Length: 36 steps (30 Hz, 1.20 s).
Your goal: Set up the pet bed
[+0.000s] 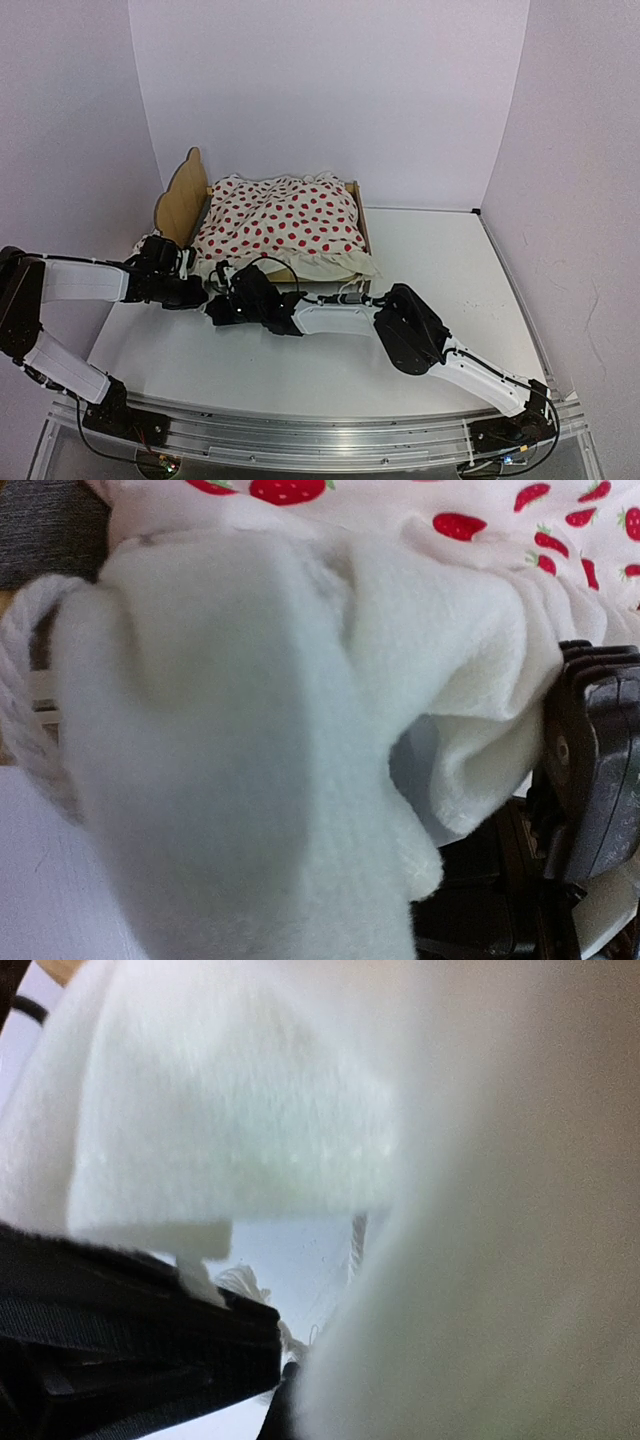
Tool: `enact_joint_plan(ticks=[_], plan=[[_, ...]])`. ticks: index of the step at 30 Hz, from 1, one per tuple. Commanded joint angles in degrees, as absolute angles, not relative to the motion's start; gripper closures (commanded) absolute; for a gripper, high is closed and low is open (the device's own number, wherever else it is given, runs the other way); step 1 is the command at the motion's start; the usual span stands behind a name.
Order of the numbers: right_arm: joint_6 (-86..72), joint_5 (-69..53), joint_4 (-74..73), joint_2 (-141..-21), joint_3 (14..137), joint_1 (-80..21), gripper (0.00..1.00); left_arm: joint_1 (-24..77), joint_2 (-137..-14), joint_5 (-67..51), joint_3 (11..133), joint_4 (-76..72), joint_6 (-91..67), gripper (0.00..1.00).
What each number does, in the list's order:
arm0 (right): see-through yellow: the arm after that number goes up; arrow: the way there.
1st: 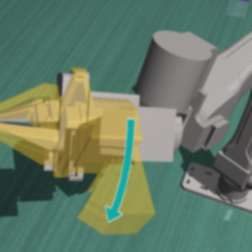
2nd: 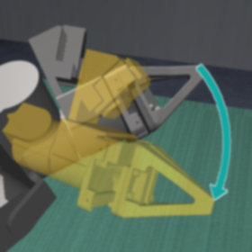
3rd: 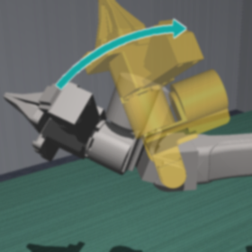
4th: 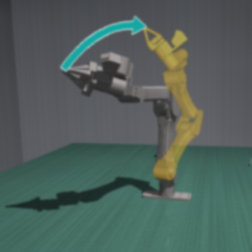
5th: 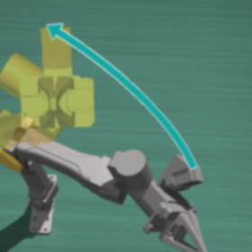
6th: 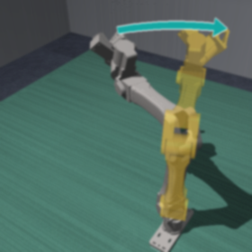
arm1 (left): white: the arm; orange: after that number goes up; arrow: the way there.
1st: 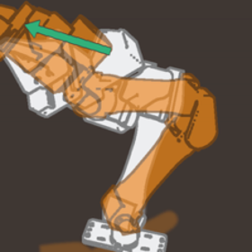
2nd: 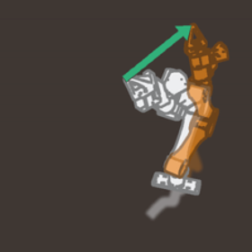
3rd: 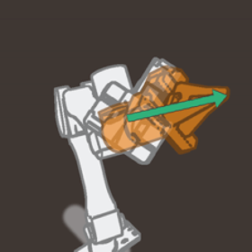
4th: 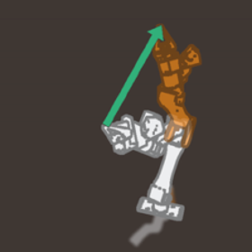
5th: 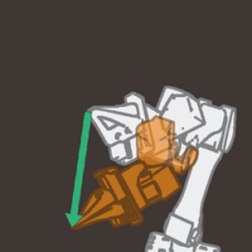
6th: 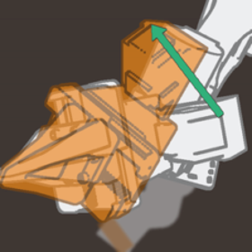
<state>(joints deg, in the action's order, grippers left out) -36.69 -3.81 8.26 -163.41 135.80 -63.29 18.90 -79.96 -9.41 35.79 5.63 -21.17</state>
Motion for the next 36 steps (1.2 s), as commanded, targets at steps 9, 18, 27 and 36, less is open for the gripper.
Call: enact_joint_plan(ticks=[9, 18, 27, 36], plan=[[-39.25, -5.03, 11.76, -163.97, 132.79, -63.49, 1.00, 18.55, -81.54, -12.07, 45.64, 17.71, -13.77, 0.63], [-39.83, -5.30, 12.12, -164.53, 133.24, -63.43, 1.00, 18.58, -82.28, -12.42, 50.85, 27.28, -9.48, 0.36], [-40.16, -5.52, 12.39, -164.87, 133.46, -63.39, 1.00, 18.56, -82.55, -9.88, 56.88, 34.76, -1.34, 0.08], [-40.41, -5.70, 12.51, -164.83, 133.30, -63.39, 1.00, 18.42, -78.04, -9.76, 56.21, 27.95, 24.21, 0.01]])
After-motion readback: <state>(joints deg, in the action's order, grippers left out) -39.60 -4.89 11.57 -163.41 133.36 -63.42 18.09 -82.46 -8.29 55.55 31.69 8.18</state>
